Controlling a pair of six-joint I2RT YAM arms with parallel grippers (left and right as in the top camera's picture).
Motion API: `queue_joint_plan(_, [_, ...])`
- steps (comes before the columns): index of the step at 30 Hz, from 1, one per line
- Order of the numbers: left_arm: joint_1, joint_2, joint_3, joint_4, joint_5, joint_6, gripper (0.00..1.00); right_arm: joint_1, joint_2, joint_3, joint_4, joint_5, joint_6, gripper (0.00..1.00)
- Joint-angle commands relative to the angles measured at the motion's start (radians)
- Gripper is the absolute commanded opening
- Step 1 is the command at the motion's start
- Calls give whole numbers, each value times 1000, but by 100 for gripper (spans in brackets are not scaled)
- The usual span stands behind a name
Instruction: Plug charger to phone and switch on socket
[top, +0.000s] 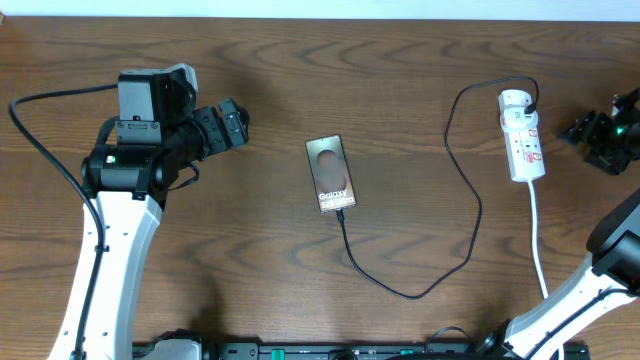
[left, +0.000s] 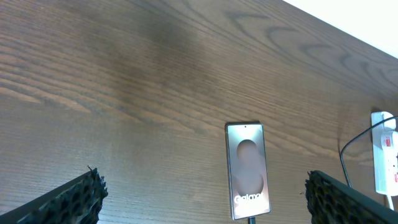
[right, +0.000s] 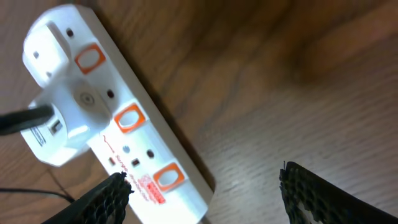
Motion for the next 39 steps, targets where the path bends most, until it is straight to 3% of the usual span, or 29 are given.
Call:
queue_joint_plan(1, [4, -9, 17, 0, -14, 6, 100, 3, 16, 2, 23, -5, -12, 76])
queue_joint_plan(6, [4, -9, 17, 0, -14, 6, 100, 22, 39, 1, 55, -10, -18, 80])
queue_joint_plan(12, [4, -9, 17, 0, -14, 6, 100, 70, 56, -5, 91, -3, -123, 82])
queue_joint_plan(25, [4, -9, 17, 0, -14, 6, 100, 121, 56, -28, 129, 130, -146, 86])
queue_joint_plan(39, [4, -9, 17, 0, -14, 6, 100, 120, 87, -33, 147, 129, -140, 93])
